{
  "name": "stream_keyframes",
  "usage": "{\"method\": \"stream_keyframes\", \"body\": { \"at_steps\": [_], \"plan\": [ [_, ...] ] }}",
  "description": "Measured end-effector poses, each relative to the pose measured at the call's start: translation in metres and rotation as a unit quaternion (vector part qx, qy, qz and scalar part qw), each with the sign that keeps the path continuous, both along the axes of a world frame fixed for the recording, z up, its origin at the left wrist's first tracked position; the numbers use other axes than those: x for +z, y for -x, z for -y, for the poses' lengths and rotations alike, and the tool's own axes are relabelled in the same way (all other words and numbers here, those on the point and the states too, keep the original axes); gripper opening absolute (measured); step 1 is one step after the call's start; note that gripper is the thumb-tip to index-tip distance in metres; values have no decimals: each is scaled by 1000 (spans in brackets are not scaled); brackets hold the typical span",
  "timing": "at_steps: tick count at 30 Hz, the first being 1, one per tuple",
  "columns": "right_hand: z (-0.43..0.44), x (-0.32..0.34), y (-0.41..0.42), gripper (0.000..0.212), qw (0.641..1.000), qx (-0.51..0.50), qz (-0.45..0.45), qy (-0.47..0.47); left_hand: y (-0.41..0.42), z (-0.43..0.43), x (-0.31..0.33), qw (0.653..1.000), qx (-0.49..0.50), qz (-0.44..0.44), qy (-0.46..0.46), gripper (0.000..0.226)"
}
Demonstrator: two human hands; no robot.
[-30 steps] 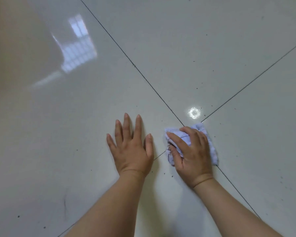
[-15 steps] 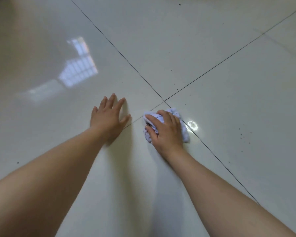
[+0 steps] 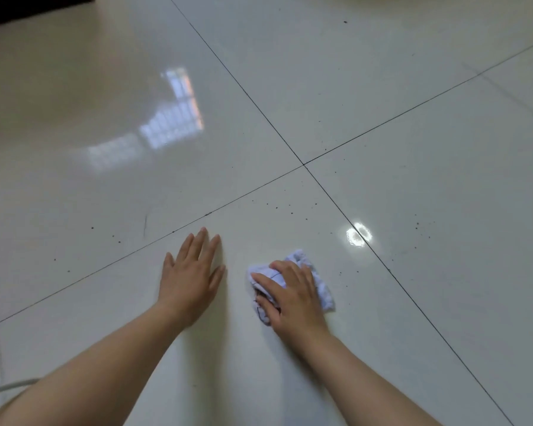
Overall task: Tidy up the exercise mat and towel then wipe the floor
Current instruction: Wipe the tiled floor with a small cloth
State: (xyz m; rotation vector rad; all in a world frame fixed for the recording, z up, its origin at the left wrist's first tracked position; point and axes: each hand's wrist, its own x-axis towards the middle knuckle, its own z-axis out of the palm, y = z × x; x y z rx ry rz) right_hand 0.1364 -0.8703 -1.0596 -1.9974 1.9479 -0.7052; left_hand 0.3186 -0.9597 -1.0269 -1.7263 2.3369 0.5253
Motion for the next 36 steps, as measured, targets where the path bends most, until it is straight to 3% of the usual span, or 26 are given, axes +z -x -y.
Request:
{"method": "stream_keyframes", "body": {
  "at_steps": [5,10,15,22,26,31,36],
  "plan": [
    [-24,5,9,31,999,-24,-39,-25,-2,-10,15,999,-17,38,-22,60],
    [-42,11,10,39,987,-111,-73,-91,-13,-18,24,997,-41,61,-26,58],
    [-42,15,4,38,981,-107,-119,-106,-14,-22,29,996,-52,73,-18,58],
    [-40,23,2,27,980,-99,-120,-125,20,-22,36,995,-91,50,-12,58],
    [-42,29,7,53,983,-75,-120,-115,46,-16,44,994,-100,42,0,59],
    [-45,64,49,31,974,-118,-105,-161,93,0,79,995,-96,12,19,58],
    [-47,130,95,34,959,-157,-81,-220,147,15,146,992,-108,-32,50,57]
  ]
}}
